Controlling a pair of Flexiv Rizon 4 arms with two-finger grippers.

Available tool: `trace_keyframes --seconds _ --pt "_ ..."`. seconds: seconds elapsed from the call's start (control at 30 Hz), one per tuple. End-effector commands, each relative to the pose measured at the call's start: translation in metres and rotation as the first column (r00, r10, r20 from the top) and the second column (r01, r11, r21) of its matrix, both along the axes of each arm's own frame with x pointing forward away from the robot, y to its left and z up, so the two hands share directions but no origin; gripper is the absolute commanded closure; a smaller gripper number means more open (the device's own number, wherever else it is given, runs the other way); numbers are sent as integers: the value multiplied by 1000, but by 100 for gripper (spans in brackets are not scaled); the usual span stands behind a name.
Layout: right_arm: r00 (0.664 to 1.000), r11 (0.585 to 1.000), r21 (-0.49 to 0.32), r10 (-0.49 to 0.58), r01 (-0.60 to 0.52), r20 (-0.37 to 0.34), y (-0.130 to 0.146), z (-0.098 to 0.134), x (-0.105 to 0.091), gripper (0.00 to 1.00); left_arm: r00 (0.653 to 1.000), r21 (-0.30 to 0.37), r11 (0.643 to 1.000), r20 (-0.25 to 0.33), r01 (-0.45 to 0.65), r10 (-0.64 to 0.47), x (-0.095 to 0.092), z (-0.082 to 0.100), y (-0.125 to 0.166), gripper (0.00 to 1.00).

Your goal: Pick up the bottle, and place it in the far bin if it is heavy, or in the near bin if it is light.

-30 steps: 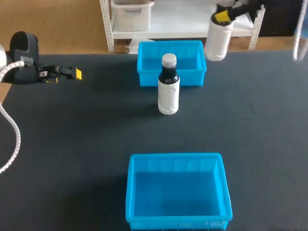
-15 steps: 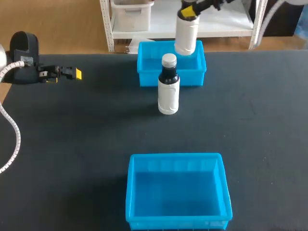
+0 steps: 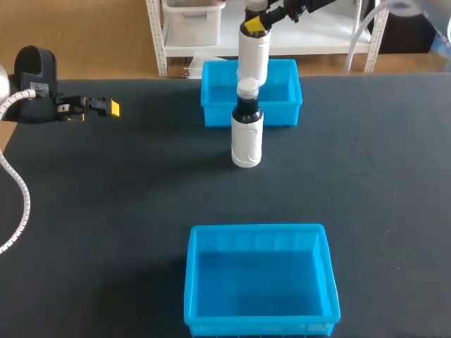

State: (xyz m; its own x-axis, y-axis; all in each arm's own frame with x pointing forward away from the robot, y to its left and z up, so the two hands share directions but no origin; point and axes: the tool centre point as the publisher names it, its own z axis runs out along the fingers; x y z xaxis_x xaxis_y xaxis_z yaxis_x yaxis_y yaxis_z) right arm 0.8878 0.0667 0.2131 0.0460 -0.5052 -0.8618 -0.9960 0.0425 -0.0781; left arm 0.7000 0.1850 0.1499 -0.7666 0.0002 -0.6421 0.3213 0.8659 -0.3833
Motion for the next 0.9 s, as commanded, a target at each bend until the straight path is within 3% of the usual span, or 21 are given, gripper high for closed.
trace_keyframes --seconds 0.03,0.9 --pt "981 986 -1 167 -168 -100 9 -2 11 100 1000 0 1000 0 0 0 0 0 0 0" --pt "959 971 14 238 -239 -156 46 -44 26 100 1000 0 1000 0 0 0 0 0 0 0"
